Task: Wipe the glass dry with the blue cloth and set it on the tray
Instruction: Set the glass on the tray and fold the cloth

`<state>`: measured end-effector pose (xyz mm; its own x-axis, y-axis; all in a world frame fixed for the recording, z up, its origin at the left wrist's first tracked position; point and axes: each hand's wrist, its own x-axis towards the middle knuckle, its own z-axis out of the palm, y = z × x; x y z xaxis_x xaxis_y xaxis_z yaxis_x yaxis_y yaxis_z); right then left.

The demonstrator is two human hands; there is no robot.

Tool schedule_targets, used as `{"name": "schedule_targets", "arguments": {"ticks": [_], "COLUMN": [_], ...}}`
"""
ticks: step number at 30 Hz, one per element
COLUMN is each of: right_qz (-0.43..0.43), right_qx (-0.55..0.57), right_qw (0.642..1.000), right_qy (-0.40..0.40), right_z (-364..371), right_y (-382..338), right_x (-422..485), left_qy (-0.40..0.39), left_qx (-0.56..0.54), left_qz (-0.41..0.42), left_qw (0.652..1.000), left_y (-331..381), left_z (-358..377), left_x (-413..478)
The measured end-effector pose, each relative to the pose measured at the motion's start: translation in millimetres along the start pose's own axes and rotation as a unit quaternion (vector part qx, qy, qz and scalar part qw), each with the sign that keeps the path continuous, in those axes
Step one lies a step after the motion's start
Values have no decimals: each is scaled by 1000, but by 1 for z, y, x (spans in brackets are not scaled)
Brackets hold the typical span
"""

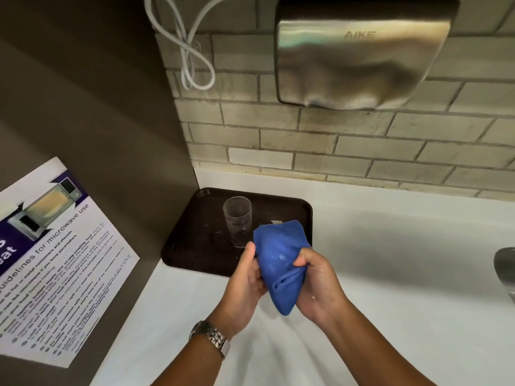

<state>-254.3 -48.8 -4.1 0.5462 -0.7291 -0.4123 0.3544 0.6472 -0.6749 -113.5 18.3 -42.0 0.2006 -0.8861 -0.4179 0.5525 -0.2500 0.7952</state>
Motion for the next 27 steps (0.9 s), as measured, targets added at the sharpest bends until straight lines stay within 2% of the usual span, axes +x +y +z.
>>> {"name": "schedule_targets", "arguments": {"ticks": [3, 6, 10, 13, 17, 21, 24, 27], "right_qz": [7, -31, -95, -130, -170, -185, -139, -68], "right_qx": [-5, -60, -256, -325, -370, -382, -406, -399], "right_qw": [1000, 996, 949, 917, 884, 871, 866, 883], "right_qy": [17, 62, 154, 190, 228, 249, 255, 237], "right_z": [-6, -17, -35, -57, -82, -105, -129, -154], "right_y": [1, -2, -3, 2, 7, -2, -19, -35], "right_x": [0, -3, -12, -17, -20, -20, -19, -22], "left_qy": [12, 40, 77, 69, 14, 2, -12, -39], "left_qx": [37, 110, 179, 265, 316, 296, 263, 269], "left_qz": [54, 88, 132, 143, 98, 15, -24, -26], "left_qw": [998, 989, 972, 951, 943, 955, 964, 962], "left_y": [-5, -18, -33, -43, -54, -66, -75, -82], "left_z": [11, 13, 15, 25, 48, 72, 83, 91], "left_x": [-1, 6, 17, 30, 50, 64, 71, 74]}}
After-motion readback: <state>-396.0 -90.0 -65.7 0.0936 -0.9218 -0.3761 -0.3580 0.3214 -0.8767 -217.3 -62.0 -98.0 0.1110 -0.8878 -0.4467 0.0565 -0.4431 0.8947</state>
